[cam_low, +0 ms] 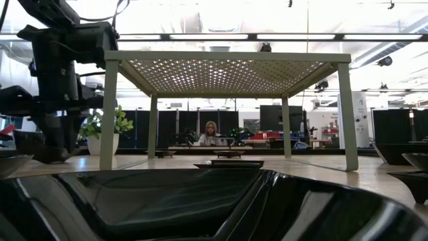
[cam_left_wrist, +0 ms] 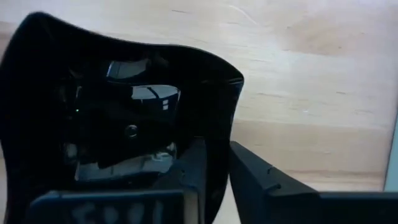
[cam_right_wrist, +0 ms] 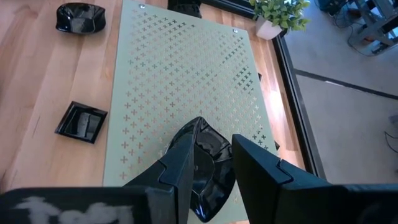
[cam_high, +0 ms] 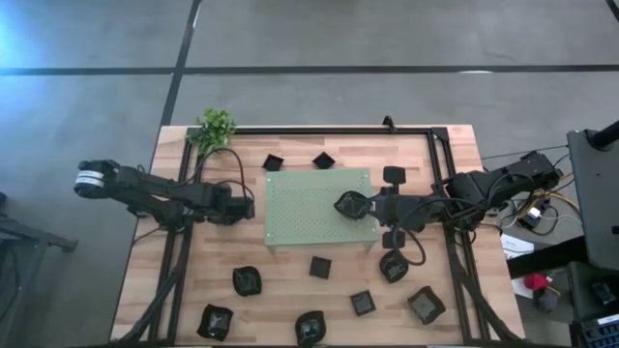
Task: Pick & Place Mini shaped plates
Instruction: Put the distorted square plate on the shelf
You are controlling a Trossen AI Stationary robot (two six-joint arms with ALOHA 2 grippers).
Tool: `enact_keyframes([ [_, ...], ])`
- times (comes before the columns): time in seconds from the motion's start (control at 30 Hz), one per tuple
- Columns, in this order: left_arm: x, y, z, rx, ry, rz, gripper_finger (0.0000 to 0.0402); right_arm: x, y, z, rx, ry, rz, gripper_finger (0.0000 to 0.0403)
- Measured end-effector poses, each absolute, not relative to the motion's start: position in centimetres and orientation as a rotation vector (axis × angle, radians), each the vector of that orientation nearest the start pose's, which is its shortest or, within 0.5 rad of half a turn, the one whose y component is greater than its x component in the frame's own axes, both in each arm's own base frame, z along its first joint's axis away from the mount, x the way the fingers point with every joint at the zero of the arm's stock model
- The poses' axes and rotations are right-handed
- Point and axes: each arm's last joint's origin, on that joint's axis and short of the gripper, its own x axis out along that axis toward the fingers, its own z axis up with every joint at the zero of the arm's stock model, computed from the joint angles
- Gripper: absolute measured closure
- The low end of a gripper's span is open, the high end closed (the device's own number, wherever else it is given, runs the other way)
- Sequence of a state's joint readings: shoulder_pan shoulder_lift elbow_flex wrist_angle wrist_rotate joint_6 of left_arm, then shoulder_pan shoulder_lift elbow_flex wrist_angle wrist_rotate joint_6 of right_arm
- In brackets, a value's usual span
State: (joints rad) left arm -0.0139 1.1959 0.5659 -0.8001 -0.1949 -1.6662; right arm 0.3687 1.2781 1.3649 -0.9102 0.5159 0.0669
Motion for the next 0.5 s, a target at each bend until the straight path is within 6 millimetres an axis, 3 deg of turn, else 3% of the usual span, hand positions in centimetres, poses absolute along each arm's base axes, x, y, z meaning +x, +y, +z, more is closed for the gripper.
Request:
enact_keyframes([
  [0.13, 17.03, 0.32, 15.88, -1.165, 0.944, 1.211, 0.0392, 23.45, 7.53, 36.91, -0.289, 0.738, -0.163, 0.0298],
  [0.5, 16.55, 0.25, 16.69, -1.023, 1.097, 1.164, 0.0401, 23.47, 7.54, 36.50, -0.293, 0.750, -0.164, 0.0298],
])
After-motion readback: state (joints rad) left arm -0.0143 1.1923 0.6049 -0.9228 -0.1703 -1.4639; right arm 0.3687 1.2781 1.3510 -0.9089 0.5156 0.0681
